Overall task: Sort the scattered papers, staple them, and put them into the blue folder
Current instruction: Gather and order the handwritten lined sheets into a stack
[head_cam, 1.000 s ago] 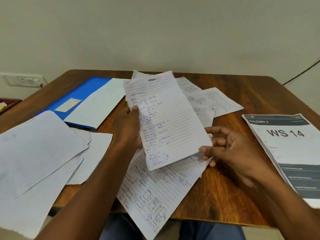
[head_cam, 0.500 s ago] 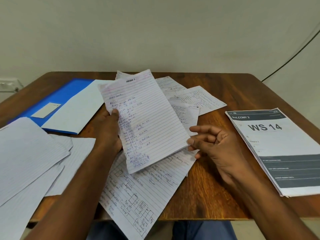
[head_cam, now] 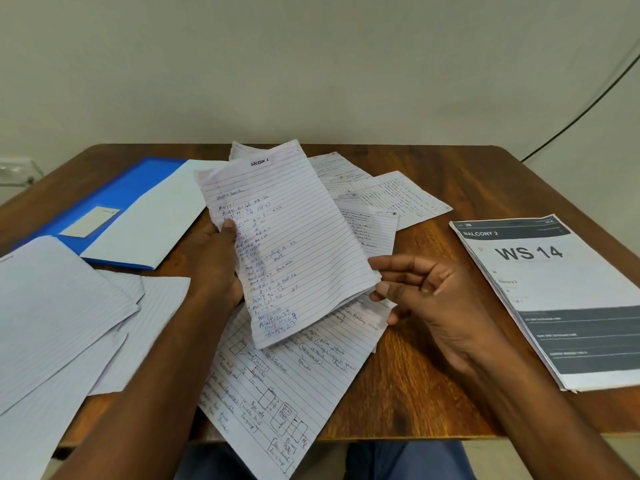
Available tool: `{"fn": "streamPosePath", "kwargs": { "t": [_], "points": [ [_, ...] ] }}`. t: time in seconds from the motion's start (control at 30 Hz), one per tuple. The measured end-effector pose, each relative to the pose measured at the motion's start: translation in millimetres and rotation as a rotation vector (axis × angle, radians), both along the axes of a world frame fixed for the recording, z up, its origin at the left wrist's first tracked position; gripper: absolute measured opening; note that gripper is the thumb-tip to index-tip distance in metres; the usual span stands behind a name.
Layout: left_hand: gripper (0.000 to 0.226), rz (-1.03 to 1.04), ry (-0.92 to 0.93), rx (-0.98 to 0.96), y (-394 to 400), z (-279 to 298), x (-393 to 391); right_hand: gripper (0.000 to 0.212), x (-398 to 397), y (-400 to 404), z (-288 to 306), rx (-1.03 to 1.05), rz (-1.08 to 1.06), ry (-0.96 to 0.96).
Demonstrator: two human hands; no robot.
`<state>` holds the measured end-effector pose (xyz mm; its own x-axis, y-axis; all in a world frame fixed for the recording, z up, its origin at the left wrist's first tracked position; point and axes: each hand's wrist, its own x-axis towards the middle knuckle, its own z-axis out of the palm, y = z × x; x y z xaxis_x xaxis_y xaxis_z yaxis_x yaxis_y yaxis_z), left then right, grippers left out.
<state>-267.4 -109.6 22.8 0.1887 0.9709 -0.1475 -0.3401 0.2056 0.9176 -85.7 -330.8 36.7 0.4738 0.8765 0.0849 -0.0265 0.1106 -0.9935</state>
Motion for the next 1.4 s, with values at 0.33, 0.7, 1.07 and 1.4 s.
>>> {"fn": "streamPosePath", "kwargs": {
  "t": [0.33, 0.7, 1.07, 1.4],
  "points": [
    [0.022, -0.006, 0.021, -0.009, -2, 4, 2, 0.029, 0, 2, -2, -0.043, -0.054, -0.039],
    [0.02, -0.044, -0.005, 0.01, -3, 3, 0, 0.02, -3, 6, -1, 0.016, -0.12, 0.018],
    [0.023, -0.064, -0.048, -0.017, 3, -2, 1, 0.024, 2, 1, 1, 0.015, -0.02, 0.169],
    [0.025, -0.069, -0.064, -0.023, 4, -5, 3, 0.029, -4, 2, 3, -0.044, -0.074, 0.072]
  ]
}}
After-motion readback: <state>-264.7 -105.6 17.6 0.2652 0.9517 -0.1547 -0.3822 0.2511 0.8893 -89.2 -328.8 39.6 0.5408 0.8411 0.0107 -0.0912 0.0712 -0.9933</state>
